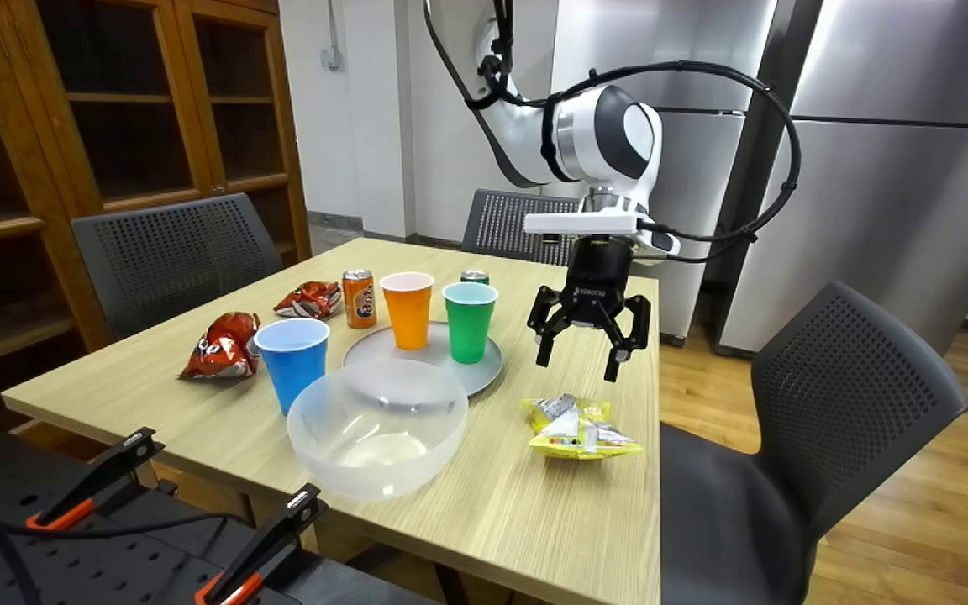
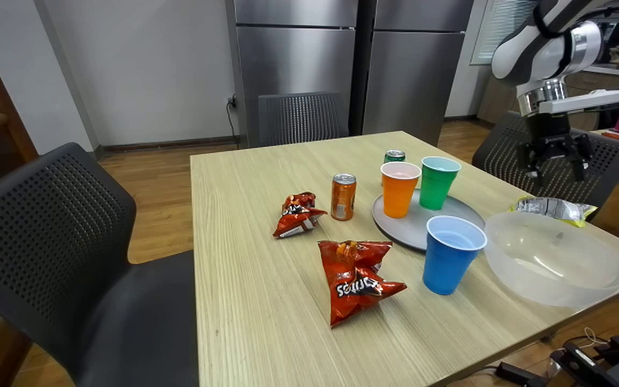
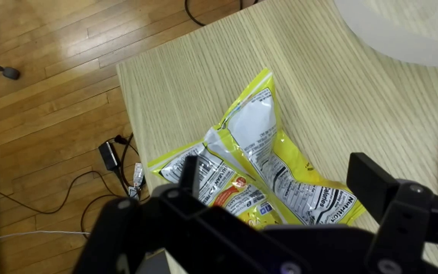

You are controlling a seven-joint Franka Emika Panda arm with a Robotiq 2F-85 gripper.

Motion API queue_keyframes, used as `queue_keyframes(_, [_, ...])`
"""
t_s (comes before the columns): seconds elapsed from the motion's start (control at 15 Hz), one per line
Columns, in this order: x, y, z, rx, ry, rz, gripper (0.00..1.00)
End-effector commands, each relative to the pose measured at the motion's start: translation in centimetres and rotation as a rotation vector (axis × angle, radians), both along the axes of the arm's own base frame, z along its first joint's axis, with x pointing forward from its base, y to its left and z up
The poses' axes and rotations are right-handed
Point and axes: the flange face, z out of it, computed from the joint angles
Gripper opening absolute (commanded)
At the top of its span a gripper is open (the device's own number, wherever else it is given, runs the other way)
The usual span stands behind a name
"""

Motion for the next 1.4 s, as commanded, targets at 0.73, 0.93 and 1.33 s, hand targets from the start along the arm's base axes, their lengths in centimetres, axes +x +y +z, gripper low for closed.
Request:
queue_keyframes(0.73, [0.8,0.4,-4.6,-0.050,0.015,0.155,1.00])
queue_keyframes(0.93, [0.7,0.3,-4.5,-0.045,0.011,0.167,1.00])
queue_keyframes(1.33, [0.7,0.0,-4.5,-0.041,0.003,0.173,0.74])
